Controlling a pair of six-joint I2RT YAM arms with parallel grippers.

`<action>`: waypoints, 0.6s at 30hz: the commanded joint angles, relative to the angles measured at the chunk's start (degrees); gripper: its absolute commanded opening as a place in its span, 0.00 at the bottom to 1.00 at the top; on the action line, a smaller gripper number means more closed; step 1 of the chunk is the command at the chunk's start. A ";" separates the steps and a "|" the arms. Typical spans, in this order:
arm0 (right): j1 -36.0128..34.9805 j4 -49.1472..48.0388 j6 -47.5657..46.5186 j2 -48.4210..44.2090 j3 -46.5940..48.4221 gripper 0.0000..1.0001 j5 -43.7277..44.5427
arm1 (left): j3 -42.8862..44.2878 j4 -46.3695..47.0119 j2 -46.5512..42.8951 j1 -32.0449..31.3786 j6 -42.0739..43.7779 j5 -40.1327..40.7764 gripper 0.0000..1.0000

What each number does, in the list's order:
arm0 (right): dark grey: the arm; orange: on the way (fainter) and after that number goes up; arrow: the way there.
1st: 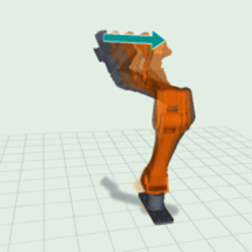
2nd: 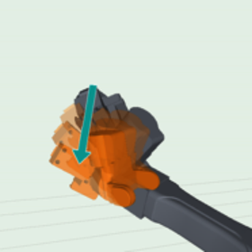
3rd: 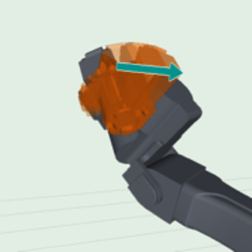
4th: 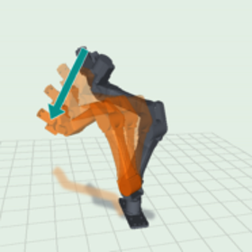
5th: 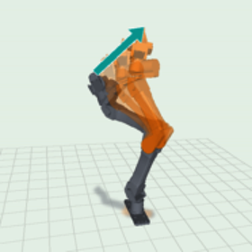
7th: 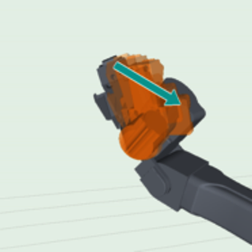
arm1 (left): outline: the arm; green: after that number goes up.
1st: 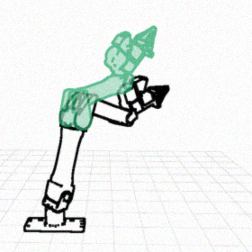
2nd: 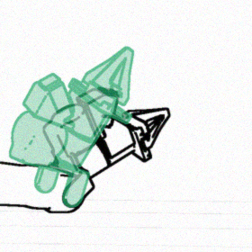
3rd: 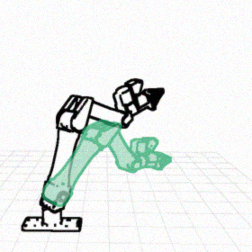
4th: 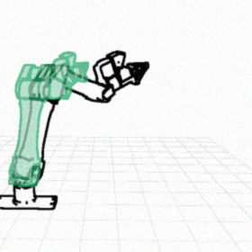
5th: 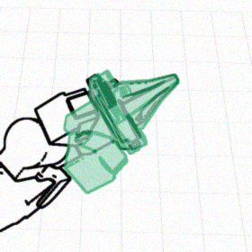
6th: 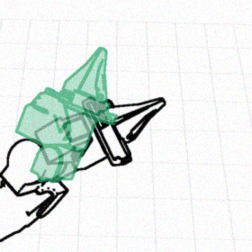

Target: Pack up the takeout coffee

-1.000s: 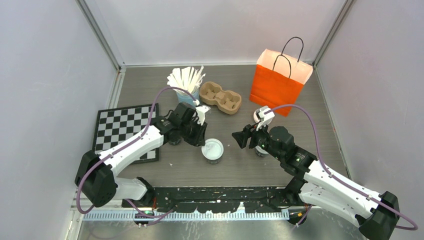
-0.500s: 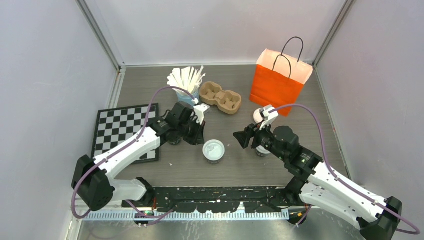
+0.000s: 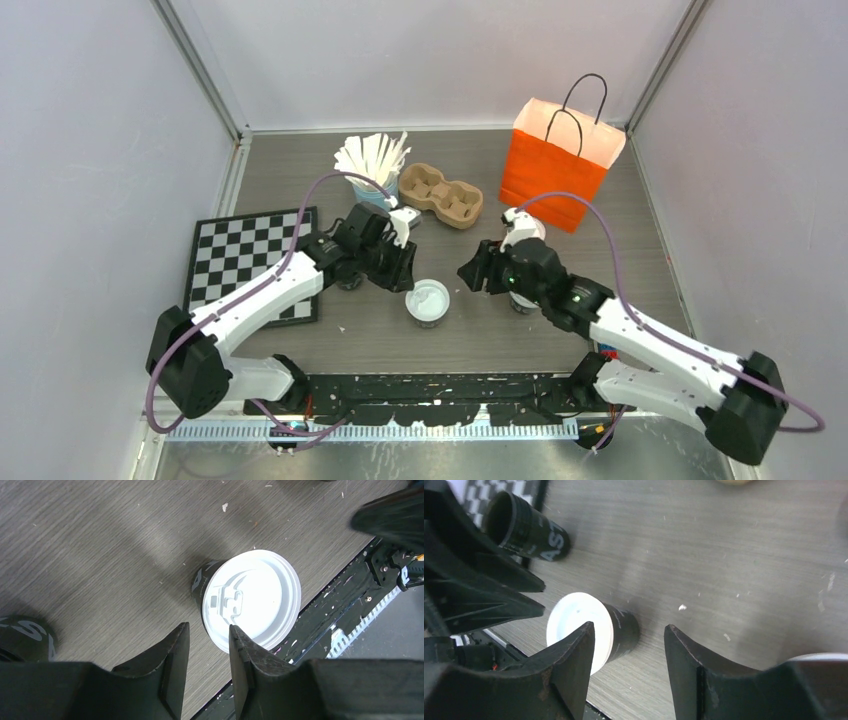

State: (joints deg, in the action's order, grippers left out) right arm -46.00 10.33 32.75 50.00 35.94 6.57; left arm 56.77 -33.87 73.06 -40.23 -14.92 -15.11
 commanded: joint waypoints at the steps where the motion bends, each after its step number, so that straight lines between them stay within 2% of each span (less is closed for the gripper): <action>1: -2.70 1.47 9.15 8.49 4.38 0.55 0.31 | -1.78 2.81 -1.09 -0.29 -1.56 0.35 0.36; 10: -8.13 4.36 7.37 19.66 10.49 0.52 4.92 | -6.63 6.27 -8.40 -0.07 -2.91 3.68 0.37; 15: -9.31 6.34 6.50 23.46 13.04 0.41 6.64 | -8.42 6.57 -12.39 0.10 -3.25 4.57 0.37; 18: -10.25 7.57 6.25 24.69 14.43 0.31 8.77 | -8.23 6.01 -13.18 0.13 -3.46 4.42 0.37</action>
State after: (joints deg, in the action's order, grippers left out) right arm -55.05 16.25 39.33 73.73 46.78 10.87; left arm 48.69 -29.98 61.49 -40.21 -17.78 -11.55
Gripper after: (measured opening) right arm 0.377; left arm 0.370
